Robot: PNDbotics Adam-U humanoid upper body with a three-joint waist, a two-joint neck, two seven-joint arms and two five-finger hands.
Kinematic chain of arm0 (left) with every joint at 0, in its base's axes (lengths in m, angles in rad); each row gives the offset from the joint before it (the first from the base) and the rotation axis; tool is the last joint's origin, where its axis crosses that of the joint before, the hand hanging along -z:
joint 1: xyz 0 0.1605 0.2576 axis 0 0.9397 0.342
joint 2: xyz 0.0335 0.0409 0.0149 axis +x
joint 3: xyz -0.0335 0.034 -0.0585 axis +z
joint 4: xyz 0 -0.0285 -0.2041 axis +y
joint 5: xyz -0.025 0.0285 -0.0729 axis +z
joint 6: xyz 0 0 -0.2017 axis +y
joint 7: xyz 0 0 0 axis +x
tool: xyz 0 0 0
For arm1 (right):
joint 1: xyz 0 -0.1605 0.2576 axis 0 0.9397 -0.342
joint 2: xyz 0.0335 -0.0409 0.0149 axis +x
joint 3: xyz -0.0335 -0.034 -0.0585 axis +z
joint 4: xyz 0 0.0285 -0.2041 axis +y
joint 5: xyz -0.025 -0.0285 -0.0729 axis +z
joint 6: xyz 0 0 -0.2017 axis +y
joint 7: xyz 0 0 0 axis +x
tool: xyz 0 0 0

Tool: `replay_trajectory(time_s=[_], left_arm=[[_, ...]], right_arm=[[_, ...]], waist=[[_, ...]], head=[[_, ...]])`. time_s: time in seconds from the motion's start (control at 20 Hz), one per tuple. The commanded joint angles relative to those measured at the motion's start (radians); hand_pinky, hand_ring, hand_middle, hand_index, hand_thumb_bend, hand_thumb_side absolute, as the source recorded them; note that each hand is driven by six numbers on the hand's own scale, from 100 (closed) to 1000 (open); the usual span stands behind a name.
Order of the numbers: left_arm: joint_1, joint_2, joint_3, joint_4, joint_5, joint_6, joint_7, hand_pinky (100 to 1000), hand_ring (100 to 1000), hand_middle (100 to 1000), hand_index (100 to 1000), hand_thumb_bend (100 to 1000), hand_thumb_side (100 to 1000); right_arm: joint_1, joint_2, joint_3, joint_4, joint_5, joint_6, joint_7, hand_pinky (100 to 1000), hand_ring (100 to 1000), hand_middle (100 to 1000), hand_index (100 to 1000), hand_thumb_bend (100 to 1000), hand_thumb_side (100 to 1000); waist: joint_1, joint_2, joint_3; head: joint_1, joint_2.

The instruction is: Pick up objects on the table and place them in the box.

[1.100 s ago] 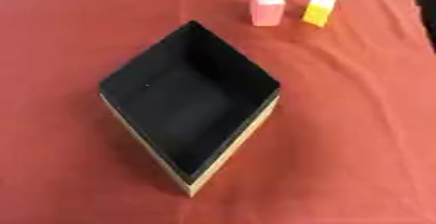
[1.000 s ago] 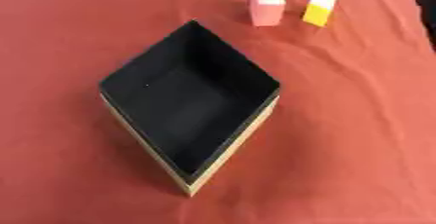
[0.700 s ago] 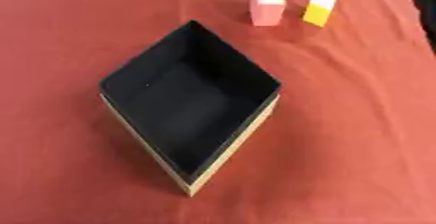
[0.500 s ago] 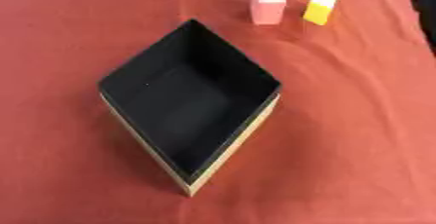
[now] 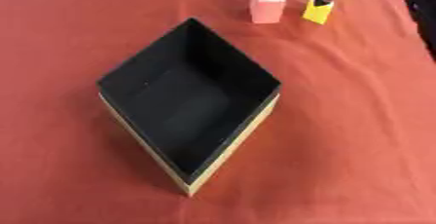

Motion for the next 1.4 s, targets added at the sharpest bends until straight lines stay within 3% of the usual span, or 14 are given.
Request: replay_trajectory(time_s=[0.05,0.45,0.75,1.15,1.4], left_arm=[[-0.015,0.007,-0.001,-0.015,0.003,-0.001,-0.006,577,745,669,853,218,814],[-0.017,0.007,-0.002,-0.015,0.004,-0.003,-0.009,578,746,670,853,218,813],[-0.021,0.013,-0.002,-0.015,0.004,-0.004,-0.009,577,746,670,853,216,812],[-0.032,0.029,-0.002,-0.015,0.001,-0.006,-0.010,575,747,671,853,209,811],[-0.034,0.037,-0.001,-0.015,-0.002,-0.007,-0.009,574,747,671,854,207,812]], right_arm=[[-0.018,-0.039,0.005,-0.015,0.009,-0.016,-0.001,962,1000,997,964,533,175],[-0.027,-0.026,0.015,-0.015,0.016,-0.034,-0.001,962,1000,996,975,556,181],[-0.039,-0.014,0.013,-0.017,0.019,-0.031,-0.001,961,1000,992,977,550,181],[-0.079,0.023,0.013,-0.035,0.022,-0.031,-0.001,959,995,982,975,524,182],[-0.096,0.035,0.020,-0.030,0.029,-0.033,-0.001,958,995,983,976,522,186]], waist=[[0.004,-0.017,-0.001],[0.005,-0.014,0.001],[0.007,-0.006,0.005],[0.014,0.012,0.012],[0.016,0.023,0.012]], head=[[-0.004,0.005],[-0.009,-0.004],[-0.013,-0.033],[-0.059,-0.104],[-0.064,-0.116]])
